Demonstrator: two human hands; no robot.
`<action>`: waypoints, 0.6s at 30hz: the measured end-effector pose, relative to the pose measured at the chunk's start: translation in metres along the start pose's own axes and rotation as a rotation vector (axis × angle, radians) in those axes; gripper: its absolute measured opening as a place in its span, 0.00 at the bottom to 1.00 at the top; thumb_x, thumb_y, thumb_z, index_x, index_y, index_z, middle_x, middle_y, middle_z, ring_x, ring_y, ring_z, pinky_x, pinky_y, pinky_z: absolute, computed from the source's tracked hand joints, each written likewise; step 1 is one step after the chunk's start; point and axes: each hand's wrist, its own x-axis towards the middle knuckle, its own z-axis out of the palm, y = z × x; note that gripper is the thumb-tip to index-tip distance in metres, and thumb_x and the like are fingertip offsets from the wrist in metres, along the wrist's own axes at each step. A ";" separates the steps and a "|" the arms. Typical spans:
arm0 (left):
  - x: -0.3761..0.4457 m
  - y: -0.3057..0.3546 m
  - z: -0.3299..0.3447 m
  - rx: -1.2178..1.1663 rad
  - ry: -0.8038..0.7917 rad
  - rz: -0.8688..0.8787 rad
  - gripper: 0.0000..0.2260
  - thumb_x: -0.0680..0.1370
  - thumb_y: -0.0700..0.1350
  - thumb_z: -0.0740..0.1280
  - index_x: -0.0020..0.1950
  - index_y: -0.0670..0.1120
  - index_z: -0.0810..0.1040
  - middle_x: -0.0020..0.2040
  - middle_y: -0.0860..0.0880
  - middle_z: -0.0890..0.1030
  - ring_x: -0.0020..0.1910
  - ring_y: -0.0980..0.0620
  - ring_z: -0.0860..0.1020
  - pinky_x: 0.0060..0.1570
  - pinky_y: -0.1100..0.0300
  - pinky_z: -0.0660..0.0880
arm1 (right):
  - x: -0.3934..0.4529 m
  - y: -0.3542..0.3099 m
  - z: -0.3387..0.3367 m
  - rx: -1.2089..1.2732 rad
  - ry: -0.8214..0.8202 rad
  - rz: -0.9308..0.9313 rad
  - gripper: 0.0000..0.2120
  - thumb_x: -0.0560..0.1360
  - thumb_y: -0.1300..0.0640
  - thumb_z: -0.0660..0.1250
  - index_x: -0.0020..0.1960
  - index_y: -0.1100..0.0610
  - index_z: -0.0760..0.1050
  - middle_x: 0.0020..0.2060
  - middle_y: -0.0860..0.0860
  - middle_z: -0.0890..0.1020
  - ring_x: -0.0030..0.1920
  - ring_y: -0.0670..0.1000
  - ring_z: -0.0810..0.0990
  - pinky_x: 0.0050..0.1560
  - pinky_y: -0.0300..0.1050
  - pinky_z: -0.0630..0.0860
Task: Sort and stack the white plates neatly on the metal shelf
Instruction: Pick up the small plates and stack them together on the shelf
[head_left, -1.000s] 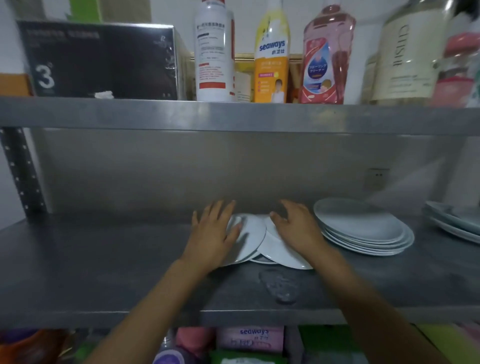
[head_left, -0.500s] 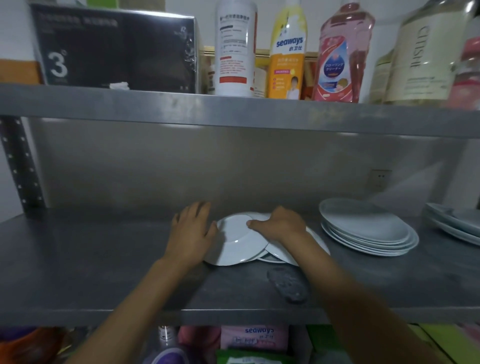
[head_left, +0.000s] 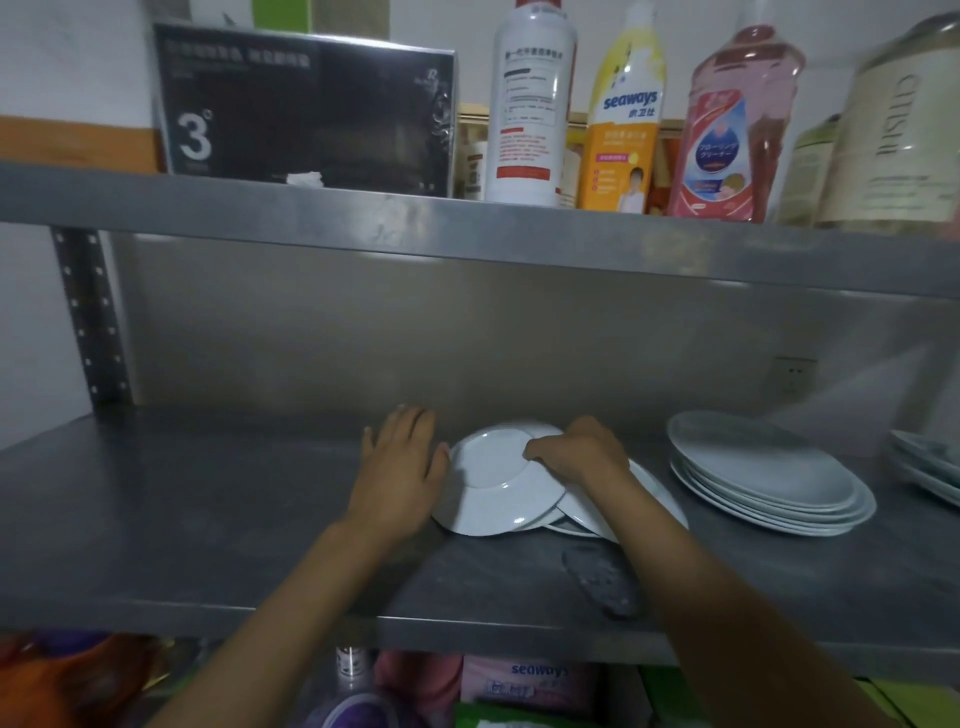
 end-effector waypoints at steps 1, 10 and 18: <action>0.000 -0.001 -0.001 -0.006 0.008 -0.001 0.20 0.81 0.48 0.58 0.71 0.42 0.66 0.73 0.44 0.65 0.74 0.47 0.58 0.71 0.40 0.53 | -0.002 -0.002 -0.001 0.020 0.006 -0.017 0.16 0.58 0.44 0.72 0.32 0.56 0.73 0.29 0.48 0.77 0.31 0.49 0.77 0.28 0.39 0.67; -0.002 -0.008 -0.024 0.001 0.082 -0.006 0.19 0.81 0.48 0.58 0.70 0.42 0.67 0.71 0.44 0.68 0.72 0.47 0.62 0.70 0.39 0.55 | -0.009 -0.033 -0.001 0.334 -0.088 -0.158 0.32 0.64 0.49 0.78 0.61 0.65 0.73 0.54 0.57 0.79 0.52 0.57 0.80 0.46 0.44 0.75; -0.011 -0.028 -0.058 -0.012 0.171 -0.032 0.18 0.80 0.44 0.61 0.68 0.39 0.70 0.66 0.40 0.73 0.65 0.40 0.71 0.64 0.45 0.67 | -0.039 -0.057 -0.005 0.606 -0.354 -0.371 0.05 0.73 0.62 0.69 0.48 0.55 0.80 0.41 0.51 0.85 0.34 0.44 0.84 0.31 0.33 0.76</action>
